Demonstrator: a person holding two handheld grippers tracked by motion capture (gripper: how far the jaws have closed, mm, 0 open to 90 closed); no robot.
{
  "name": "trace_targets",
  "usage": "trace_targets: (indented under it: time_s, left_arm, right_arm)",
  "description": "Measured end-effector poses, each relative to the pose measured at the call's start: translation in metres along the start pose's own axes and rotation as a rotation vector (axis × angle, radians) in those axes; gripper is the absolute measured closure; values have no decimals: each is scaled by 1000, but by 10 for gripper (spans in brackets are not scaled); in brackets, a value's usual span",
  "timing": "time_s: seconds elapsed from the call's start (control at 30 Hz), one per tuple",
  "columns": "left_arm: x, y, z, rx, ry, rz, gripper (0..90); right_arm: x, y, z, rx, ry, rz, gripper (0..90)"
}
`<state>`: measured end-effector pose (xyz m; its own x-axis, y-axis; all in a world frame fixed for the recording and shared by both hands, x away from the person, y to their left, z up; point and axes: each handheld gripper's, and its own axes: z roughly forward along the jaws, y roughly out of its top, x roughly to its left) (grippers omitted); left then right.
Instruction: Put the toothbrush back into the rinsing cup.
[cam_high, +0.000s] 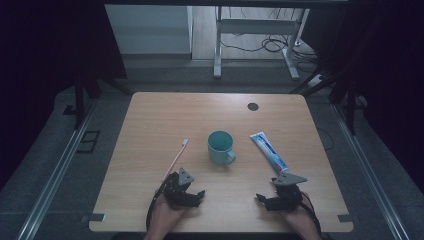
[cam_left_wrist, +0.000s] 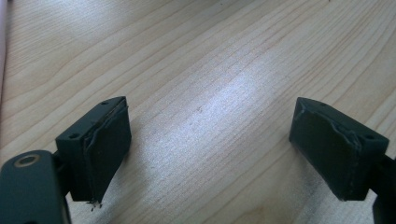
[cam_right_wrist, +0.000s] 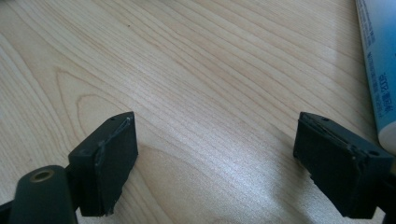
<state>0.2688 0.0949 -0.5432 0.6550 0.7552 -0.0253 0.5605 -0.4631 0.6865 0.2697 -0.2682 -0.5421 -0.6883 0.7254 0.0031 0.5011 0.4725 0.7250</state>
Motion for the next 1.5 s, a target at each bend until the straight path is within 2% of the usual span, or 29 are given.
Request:
trace_targets:
  time_s: [0.93,1.27,1.43,1.5]
  left_arm:
    - [0,0,0,-1,-1,1,129]
    - [-2,1,0,-14,-8,8,168]
    - [-6,4,0,-3,-1,39,179]
    - [-7,4,0,1,-1,40,180]
  right_arm:
    - [0,0,1,4,8,-8,113]
    - [0,1,1,4,10,-8,113]
    - [0,1,1,5,12,-7,113]
    - [0,1,1,4,12,-8,114]
